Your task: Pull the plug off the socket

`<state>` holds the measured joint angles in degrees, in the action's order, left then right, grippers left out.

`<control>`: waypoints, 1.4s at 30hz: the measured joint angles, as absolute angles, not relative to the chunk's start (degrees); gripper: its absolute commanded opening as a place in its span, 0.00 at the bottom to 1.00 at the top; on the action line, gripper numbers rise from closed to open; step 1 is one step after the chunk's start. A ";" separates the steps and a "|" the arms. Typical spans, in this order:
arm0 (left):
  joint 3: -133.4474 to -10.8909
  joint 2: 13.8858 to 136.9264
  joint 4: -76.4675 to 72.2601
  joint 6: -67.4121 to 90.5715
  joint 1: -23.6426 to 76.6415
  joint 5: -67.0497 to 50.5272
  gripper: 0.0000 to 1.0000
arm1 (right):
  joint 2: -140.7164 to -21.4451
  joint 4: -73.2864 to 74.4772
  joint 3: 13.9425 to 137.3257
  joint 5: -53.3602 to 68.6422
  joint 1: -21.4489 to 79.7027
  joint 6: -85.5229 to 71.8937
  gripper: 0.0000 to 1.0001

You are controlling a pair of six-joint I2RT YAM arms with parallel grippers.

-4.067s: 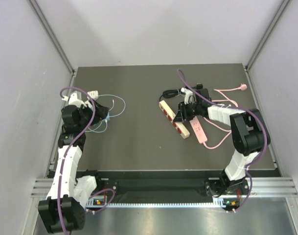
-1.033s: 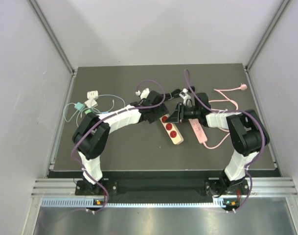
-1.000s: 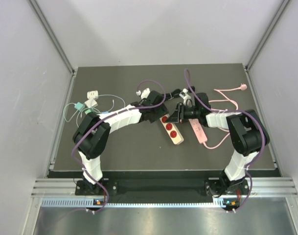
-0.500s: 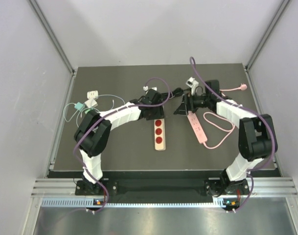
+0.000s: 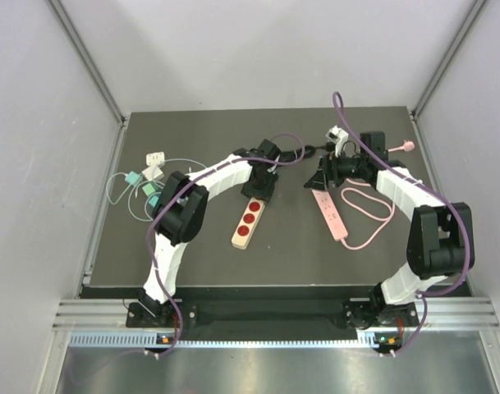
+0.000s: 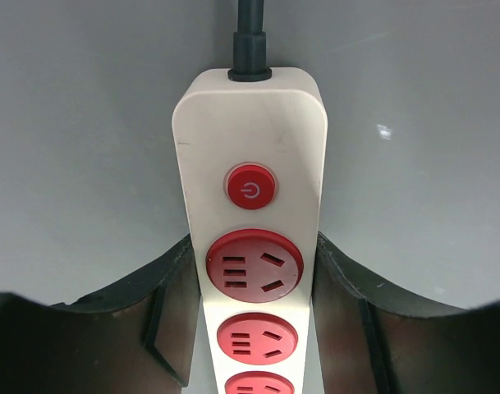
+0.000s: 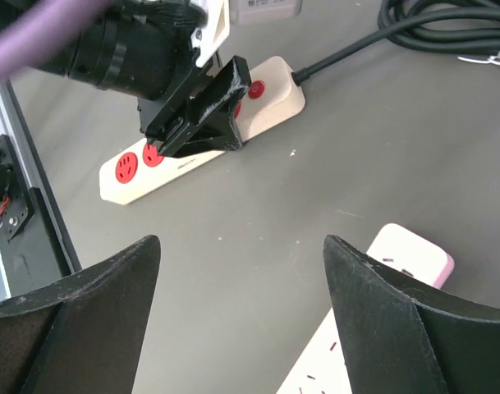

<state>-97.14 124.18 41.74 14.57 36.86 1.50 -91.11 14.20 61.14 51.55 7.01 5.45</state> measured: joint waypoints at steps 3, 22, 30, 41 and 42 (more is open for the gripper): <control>-98.54 125.16 43.20 13.34 37.69 5.13 0.27 | -91.09 14.20 61.14 51.53 6.35 5.56 0.80; -99.29 124.97 43.75 10.48 40.45 15.73 0.90 | -89.19 14.17 61.01 51.77 3.18 5.56 0.81; -94.59 115.33 40.45 10.59 39.92 9.67 0.99 | -86.43 15.14 60.69 49.43 1.96 7.79 0.88; -65.78 82.37 22.46 17.02 25.98 -6.55 0.99 | -74.26 14.76 60.45 40.58 -5.50 12.40 1.00; -62.70 79.07 21.47 17.50 23.38 -6.72 0.99 | -73.08 13.78 60.18 39.99 -7.60 12.21 1.00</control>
